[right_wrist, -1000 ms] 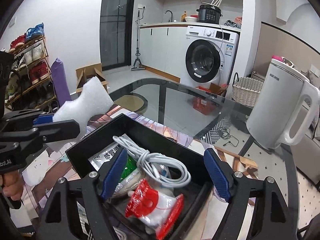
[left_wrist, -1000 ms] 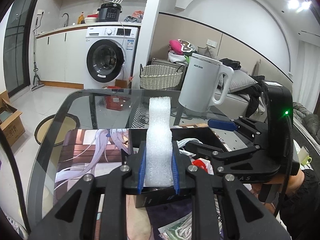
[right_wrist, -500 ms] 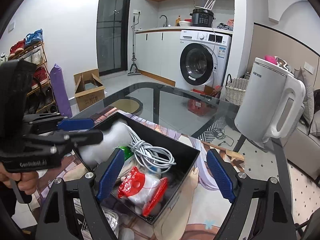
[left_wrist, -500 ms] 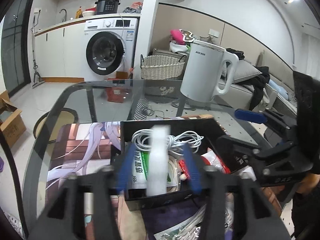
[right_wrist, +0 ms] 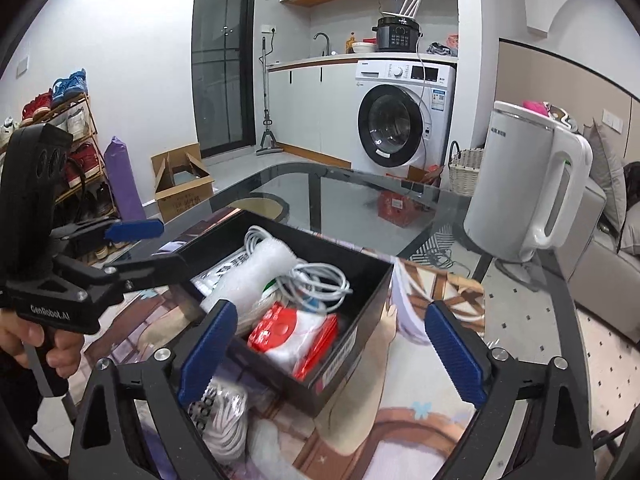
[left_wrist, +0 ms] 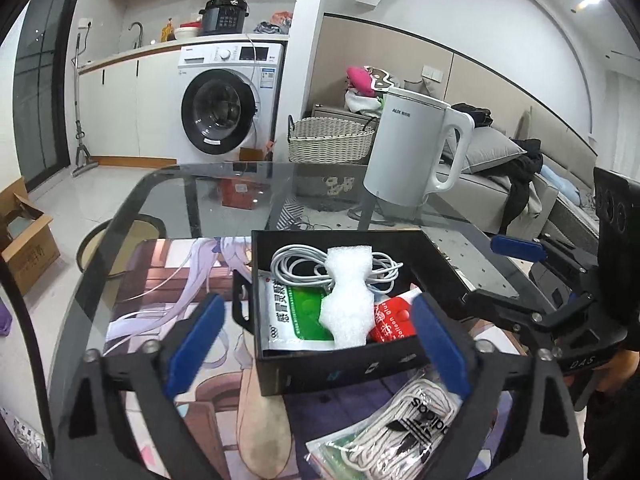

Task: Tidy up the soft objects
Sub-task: 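Move both grippers toward the bagged adidas laces and green sachet on the table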

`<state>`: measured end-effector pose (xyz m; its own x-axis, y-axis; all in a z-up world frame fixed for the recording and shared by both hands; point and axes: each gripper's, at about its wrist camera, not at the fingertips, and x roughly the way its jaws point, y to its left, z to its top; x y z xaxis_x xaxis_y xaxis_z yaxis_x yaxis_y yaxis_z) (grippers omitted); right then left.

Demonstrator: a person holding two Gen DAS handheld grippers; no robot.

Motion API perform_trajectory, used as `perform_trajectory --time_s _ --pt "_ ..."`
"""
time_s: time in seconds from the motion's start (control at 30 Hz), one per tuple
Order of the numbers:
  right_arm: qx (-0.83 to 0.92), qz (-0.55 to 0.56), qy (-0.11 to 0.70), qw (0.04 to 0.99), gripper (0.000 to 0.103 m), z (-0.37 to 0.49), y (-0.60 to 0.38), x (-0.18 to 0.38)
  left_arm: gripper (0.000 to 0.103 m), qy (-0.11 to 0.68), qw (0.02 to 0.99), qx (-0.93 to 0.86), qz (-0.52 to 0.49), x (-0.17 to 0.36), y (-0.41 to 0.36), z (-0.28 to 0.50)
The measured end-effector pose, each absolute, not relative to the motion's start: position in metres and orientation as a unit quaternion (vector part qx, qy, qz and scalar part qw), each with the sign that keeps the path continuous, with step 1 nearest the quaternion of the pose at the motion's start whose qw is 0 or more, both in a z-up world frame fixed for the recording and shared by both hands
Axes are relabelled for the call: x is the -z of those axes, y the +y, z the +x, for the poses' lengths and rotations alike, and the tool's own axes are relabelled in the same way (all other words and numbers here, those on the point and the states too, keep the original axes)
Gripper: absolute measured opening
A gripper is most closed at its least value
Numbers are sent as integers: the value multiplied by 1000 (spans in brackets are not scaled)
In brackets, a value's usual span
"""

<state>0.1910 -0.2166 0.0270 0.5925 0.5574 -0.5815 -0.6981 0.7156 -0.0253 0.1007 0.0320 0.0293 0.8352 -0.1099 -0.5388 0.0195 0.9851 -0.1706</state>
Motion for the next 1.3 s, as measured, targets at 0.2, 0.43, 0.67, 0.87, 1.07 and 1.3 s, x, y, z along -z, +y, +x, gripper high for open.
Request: perform_trajectory --time_s 0.2,0.43,0.67,0.87,1.07,1.3 --pt "-365 -111 287 879 102 176 -226 -25 103 279 957 26 -75 -31 32 87" --pt "-369 -108 310 870 102 164 -231 -15 103 292 954 32 -66 -26 27 77" --pt "-374 -102 325 863 102 157 -233 -8 103 295 953 35 -63 -26 25 64" --pt "-383 -105 345 850 102 154 -226 1 103 299 952 31 -64 -23 30 54" --pt "-401 -116 353 837 102 145 -213 6 103 297 952 21 -71 -23 40 42" --pt "-423 -134 376 814 102 131 -192 21 103 309 949 17 -59 -17 40 39"
